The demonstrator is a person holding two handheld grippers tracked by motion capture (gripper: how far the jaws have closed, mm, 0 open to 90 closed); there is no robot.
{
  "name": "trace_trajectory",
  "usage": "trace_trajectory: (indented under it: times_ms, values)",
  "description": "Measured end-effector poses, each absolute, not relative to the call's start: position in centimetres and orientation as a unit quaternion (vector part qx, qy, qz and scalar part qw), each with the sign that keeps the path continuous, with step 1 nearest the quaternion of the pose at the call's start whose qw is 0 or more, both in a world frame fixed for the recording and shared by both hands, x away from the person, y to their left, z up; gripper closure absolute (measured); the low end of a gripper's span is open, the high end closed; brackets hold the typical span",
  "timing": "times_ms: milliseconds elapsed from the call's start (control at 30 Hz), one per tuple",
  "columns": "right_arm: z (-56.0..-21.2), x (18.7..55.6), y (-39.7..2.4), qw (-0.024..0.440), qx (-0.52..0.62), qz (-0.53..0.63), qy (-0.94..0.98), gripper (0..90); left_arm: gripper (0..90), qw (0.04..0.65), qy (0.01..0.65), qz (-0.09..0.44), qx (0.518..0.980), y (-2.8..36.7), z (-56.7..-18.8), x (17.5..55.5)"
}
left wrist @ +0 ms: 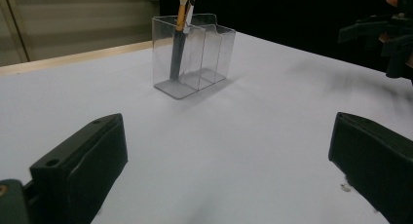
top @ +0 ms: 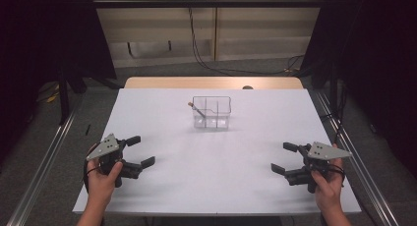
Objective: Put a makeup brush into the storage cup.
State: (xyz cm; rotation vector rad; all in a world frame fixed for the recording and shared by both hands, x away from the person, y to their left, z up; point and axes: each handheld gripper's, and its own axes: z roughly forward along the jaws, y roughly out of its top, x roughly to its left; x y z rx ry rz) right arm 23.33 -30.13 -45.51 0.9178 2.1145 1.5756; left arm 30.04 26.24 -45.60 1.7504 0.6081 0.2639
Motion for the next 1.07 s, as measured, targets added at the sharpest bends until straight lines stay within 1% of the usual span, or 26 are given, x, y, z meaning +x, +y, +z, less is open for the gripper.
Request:
trace_trajectory:
  times_ms: [133, 1067]
  values:
    - [-45.55, 23.38, -30.04, 0.175, 0.323, 0.554, 0.747, 8.6, 0.6, 0.590, 0.253, 0.114, 0.758, 26.05, -45.55, 29.73]
    - [-45.77, 23.49, -29.98, 0.177, 0.319, 0.545, 0.754, 8.4, 0.7, 0.590, 0.258, 0.113, 0.757, 26.51, -45.83, 29.68]
